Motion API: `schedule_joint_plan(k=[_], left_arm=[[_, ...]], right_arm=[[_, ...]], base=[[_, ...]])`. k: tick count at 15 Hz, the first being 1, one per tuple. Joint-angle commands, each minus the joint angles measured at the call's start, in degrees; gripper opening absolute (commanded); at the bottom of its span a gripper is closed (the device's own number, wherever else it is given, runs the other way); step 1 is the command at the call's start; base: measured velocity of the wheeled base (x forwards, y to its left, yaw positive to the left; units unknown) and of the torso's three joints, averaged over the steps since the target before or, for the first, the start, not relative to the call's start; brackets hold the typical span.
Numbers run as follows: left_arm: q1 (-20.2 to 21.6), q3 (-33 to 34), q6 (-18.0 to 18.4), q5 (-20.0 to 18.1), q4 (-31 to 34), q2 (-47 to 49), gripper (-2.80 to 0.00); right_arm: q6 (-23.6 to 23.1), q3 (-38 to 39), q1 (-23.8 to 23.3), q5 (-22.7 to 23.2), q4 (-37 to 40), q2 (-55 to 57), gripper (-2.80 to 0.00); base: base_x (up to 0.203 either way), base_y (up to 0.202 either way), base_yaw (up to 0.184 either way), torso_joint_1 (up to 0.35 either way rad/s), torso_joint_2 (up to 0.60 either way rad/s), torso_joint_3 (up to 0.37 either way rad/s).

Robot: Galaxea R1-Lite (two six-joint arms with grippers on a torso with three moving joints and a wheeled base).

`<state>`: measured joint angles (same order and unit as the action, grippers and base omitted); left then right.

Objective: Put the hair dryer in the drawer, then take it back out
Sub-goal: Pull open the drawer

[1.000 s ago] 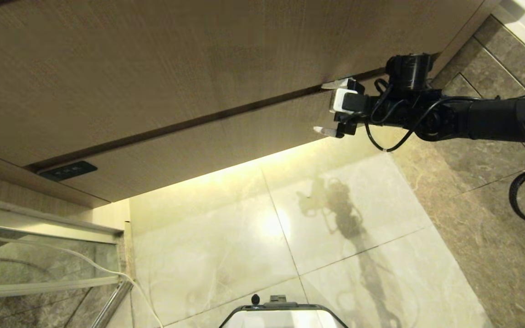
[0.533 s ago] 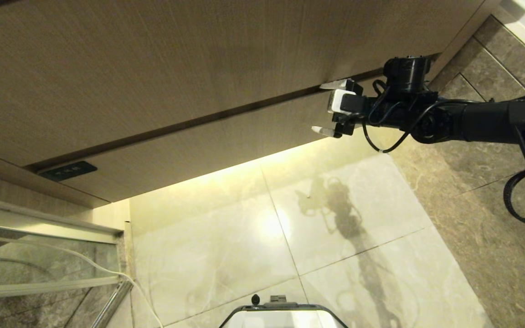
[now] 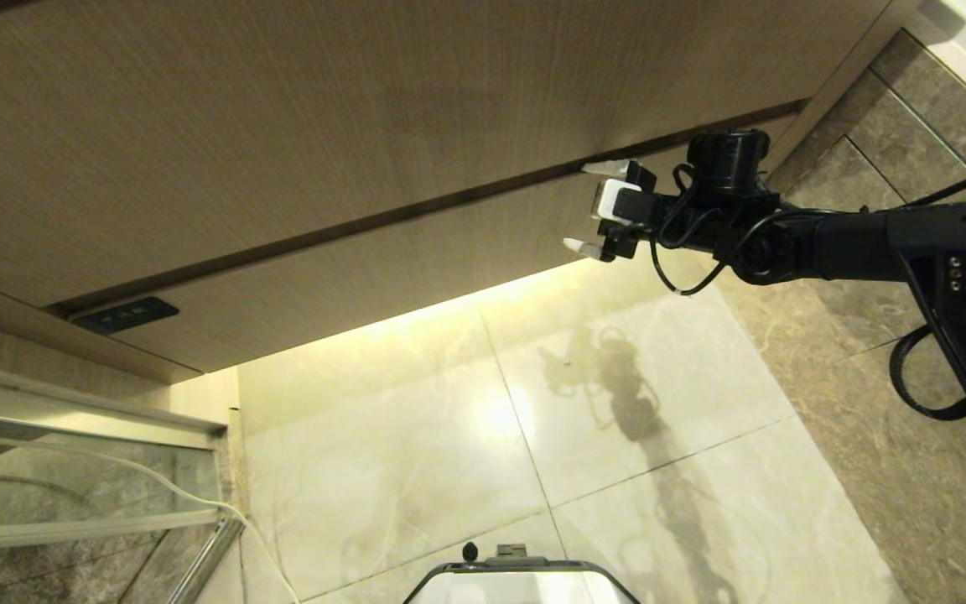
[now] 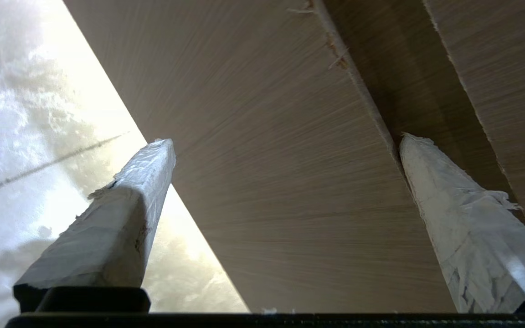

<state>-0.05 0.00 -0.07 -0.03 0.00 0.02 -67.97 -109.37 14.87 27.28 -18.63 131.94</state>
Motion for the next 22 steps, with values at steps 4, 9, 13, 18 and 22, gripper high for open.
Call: schedule_joint_plan(k=[4,9,13,18,22], left_arm=[[-0.04,0.06,-0.01,-0.03,0.0,-0.03,-2.8],[-0.04,0.0,-0.01,-0.06,0.0,-0.03,-2.8],[-0.04,0.04,-0.01,0.03,0.0,-0.02,-2.8],[-0.04,0.05,-0.01,-0.01,0.0,-0.02,-2.8],[-0.04,0.09,-0.01,0.03,0.0,-0.02,-2.8]], right_arm=[[4.7,0.14,0.07,-1.96,2.79,1.54,0.0],[11.4,0.21,0.07,-1.72,12.26,-0.9,0.0],[15.06,0.3,0.24,-1.97,12.64,-1.65,0.0],[17.61,1.11,0.2,-2.03,20.05,-3.75,0.0],[18.4,1.0,0.24,-1.98,21.27,-4.15,0.0]], base=[[0.0,0.0,0.0,0.0,0.0,0.0],[0.0,0.0,0.0,0.0,0.0,0.0],[0.0,0.0,0.0,0.0,0.0,0.0],[0.0,0.0,0.0,0.0,0.0,0.0],[0.0,0.0,0.0,0.002,0.01,-0.003]])
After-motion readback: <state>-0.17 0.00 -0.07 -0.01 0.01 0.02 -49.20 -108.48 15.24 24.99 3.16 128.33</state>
